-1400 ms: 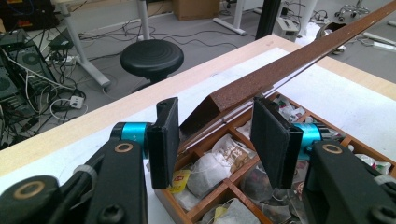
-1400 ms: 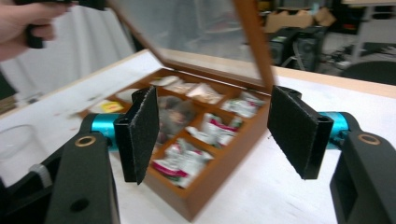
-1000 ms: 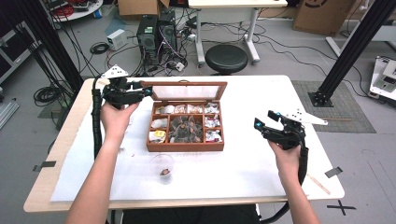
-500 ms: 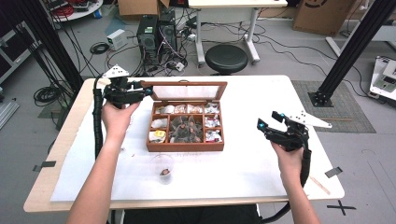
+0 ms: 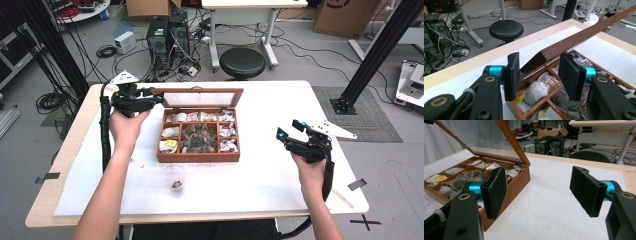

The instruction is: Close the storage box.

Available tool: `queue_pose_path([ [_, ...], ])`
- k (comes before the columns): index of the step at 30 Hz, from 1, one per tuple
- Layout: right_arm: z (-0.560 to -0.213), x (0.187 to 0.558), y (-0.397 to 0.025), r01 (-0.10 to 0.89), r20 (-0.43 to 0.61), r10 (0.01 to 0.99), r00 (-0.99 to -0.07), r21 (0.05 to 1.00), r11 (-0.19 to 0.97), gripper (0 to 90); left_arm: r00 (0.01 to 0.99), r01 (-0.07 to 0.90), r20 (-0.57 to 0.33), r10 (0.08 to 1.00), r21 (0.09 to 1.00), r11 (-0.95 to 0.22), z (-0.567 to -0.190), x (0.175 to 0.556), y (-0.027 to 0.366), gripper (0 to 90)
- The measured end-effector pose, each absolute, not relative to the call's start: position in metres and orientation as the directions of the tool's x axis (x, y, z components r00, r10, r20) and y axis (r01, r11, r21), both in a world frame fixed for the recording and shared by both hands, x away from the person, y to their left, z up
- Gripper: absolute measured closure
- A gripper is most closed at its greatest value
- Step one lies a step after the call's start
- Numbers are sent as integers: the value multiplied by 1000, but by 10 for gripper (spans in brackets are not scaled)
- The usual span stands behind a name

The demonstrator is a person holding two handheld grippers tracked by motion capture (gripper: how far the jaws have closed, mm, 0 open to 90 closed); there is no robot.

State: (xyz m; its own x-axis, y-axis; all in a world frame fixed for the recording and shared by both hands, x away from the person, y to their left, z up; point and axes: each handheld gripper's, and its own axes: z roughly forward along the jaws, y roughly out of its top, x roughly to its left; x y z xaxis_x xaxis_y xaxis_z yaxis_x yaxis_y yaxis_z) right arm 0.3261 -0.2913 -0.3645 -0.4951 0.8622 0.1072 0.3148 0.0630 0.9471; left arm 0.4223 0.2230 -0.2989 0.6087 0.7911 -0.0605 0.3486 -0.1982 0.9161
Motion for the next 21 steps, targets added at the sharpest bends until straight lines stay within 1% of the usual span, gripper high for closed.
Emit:
queue_pose_path([
  [7,-364,326,-292,312,108,866,-488,948,58,303,608,354,-59,792,913,-204,-299,420,222,517],
  [21,-365,328,-289,313,105,865,-491,948,63,303,598,363,-55,800,908,-209,-301,415,221,475],
])
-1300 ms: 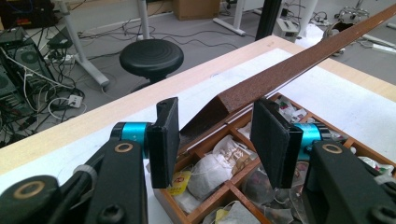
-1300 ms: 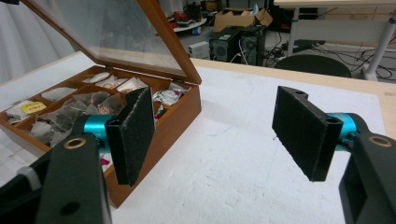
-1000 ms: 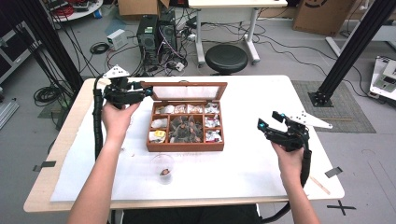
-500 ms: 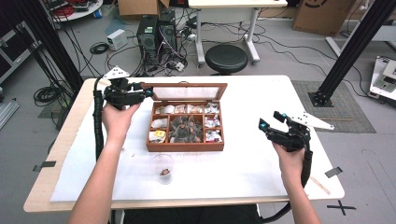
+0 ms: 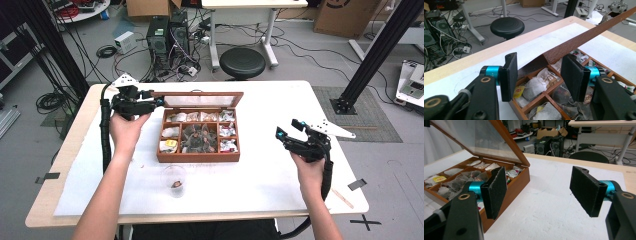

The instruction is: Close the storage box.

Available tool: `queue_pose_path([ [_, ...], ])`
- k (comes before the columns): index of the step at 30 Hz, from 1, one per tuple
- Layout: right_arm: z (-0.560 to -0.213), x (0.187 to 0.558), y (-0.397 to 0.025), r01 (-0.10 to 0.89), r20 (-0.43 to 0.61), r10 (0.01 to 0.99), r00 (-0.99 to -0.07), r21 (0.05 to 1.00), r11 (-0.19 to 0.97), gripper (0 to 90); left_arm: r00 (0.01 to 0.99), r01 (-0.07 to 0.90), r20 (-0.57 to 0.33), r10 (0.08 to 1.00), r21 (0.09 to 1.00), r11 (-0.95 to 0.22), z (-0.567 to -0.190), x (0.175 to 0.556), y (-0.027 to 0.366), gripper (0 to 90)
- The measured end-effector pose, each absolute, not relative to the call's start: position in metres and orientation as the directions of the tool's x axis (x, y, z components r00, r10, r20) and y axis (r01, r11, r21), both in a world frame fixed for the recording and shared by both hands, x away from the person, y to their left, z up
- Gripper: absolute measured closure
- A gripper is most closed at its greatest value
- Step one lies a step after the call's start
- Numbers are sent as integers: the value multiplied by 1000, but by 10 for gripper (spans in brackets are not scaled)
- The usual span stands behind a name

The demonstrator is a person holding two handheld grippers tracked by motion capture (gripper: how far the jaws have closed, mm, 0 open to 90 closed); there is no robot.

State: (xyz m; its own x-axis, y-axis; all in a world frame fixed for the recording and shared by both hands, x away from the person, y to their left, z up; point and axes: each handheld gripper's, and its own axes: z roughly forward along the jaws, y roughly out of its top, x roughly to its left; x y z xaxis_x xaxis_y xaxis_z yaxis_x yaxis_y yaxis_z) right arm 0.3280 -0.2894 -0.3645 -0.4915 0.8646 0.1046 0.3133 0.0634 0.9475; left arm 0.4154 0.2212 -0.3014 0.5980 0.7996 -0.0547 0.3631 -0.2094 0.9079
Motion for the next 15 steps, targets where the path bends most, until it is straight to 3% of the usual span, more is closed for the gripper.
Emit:
queue_pose_path([
  [15,-365,328,-288,312,104,865,-491,948,64,303,559,402,-90,825,899,-174,-305,411,220,401],
])
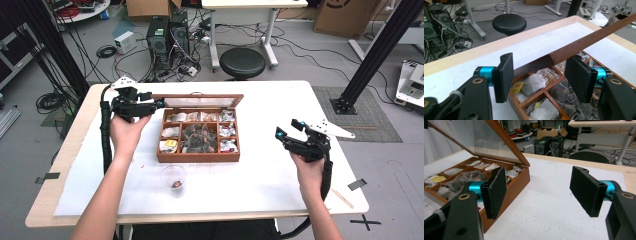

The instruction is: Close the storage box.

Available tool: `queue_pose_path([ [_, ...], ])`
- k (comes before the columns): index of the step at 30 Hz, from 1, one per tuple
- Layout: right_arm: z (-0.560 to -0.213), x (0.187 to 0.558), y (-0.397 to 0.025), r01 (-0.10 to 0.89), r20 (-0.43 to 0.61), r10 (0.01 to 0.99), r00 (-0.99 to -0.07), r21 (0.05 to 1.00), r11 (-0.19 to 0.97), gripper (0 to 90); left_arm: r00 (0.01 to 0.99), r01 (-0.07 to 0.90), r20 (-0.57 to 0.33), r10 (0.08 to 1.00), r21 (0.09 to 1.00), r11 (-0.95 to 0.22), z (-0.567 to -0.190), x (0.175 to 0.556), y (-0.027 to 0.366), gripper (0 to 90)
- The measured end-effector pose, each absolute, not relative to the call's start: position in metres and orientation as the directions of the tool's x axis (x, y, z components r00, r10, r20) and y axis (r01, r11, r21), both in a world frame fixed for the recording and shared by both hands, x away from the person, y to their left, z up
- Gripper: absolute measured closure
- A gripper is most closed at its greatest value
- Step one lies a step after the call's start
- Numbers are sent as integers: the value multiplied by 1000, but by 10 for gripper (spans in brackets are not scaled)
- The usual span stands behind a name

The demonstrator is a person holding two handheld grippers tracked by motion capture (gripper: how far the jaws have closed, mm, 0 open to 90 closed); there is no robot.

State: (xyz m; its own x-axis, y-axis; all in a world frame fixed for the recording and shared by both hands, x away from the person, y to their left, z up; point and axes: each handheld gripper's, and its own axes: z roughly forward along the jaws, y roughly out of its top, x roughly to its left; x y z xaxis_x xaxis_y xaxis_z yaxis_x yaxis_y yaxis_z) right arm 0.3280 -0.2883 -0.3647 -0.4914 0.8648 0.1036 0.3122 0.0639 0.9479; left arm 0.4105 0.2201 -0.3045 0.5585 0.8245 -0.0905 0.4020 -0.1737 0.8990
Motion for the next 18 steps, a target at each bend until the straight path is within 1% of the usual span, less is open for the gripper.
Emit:
queue_pose_path([
  [2,-365,328,-288,313,103,865,-491,947,65,303,548,414,-100,831,895,-165,-305,410,220,369],
  [8,-364,328,-287,310,101,864,-494,948,67,303,536,437,-118,836,886,-155,-305,407,219,368],
  [13,-364,328,-287,308,98,865,-493,949,68,304,531,469,-162,832,874,-129,-309,404,220,368],
  [18,-364,327,-287,303,95,865,-493,951,69,304,531,480,-182,828,869,-117,-313,400,221,368],
])
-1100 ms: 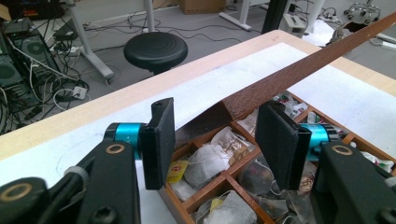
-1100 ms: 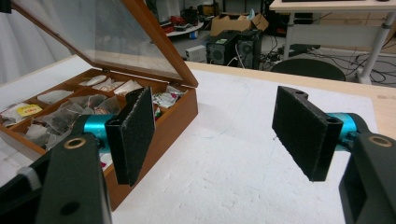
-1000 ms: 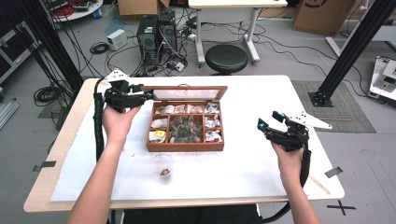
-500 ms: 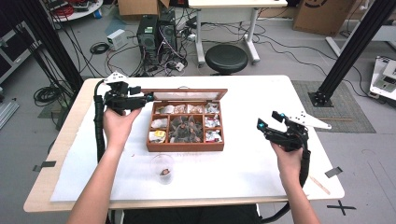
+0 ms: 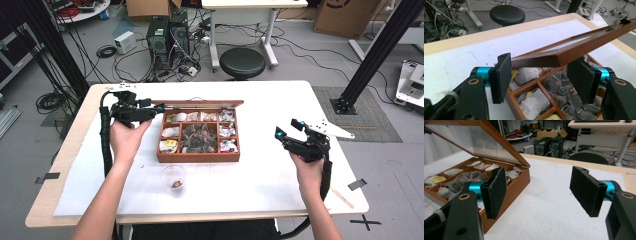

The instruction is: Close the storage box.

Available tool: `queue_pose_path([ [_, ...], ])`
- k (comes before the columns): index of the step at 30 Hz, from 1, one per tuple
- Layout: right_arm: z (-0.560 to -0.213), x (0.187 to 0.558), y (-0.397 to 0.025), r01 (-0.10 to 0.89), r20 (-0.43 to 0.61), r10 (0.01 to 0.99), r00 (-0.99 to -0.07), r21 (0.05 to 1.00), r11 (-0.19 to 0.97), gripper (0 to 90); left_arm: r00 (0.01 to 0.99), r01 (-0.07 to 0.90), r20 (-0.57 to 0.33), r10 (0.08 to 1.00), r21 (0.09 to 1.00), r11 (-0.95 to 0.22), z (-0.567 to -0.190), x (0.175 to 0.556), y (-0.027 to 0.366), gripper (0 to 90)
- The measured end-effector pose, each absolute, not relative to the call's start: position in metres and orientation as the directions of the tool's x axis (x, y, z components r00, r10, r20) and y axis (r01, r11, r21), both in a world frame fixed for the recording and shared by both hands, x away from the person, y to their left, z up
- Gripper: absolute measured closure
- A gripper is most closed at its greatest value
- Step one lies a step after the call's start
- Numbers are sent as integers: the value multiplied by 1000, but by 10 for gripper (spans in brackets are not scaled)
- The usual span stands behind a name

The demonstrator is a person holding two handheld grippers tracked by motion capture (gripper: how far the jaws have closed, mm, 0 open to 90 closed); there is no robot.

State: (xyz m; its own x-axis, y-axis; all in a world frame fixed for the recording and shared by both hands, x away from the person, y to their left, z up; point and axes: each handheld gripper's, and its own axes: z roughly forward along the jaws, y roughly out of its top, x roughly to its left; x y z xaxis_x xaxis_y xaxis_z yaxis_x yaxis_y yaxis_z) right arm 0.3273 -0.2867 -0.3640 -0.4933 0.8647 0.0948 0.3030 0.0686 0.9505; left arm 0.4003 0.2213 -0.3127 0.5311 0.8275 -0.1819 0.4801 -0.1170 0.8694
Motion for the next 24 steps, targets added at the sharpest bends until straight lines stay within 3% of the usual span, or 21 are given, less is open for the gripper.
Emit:
queue_pose_path([
  [24,-364,326,-285,296,88,872,-482,953,67,304,564,502,-223,795,857,-116,-338,381,226,373],
])
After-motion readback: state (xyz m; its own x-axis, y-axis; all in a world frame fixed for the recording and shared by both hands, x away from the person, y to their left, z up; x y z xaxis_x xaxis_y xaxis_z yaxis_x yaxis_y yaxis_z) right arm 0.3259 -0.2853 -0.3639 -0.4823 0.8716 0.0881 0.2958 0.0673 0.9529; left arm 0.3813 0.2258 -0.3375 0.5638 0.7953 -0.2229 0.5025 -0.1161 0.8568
